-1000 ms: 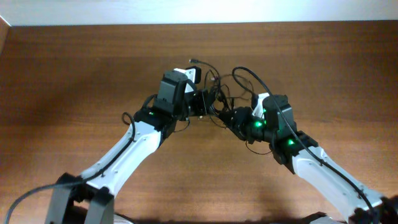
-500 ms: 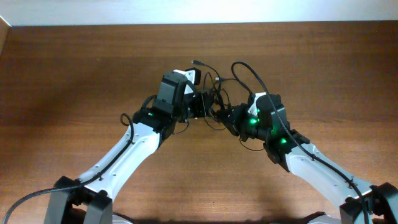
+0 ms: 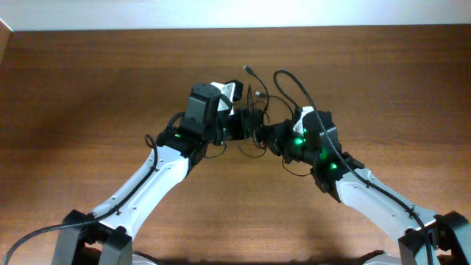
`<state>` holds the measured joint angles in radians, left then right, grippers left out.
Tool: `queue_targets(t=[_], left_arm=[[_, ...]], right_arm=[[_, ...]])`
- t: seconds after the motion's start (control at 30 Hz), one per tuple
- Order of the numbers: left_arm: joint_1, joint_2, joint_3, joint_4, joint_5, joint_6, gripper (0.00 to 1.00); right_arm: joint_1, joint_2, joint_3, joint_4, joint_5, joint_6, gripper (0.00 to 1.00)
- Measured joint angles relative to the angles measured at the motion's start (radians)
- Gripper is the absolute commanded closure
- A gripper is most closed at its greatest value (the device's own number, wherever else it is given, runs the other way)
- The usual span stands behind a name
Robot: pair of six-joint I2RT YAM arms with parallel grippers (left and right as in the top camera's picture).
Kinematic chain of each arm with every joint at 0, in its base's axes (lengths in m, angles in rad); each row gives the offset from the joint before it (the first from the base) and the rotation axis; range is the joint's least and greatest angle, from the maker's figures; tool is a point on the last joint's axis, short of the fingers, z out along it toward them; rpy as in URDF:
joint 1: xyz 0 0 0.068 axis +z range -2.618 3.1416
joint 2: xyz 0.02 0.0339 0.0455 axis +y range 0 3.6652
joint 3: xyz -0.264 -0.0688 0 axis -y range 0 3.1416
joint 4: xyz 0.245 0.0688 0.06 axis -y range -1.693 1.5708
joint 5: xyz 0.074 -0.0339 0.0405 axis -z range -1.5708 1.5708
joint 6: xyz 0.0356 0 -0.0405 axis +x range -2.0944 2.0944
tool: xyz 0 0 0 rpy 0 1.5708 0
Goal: Untangle cables
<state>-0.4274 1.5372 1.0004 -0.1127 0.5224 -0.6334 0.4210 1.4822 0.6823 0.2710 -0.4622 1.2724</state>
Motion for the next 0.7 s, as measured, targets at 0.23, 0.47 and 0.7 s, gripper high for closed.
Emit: queue_targets(t=[0.23,0.47,0.7], left_arm=[[0.317,0.000,-0.004,-0.054,-0.137,-0.319,1.00],[0.393,-0.002,-0.010,-0.244,-0.276,-0.712,1.00],[0.587,-0.002,-0.010,-0.259,-0.422,-0.741,1.00]], right_arm=[[0.002,-0.006,0.017,-0.264,-0.131,-0.347,0.96],[0.002,-0.071,0.029,-0.464,-0.133,-0.515,0.96],[-0.263,-0.272,0.010,-0.676,0.109,-0.607,0.94]])
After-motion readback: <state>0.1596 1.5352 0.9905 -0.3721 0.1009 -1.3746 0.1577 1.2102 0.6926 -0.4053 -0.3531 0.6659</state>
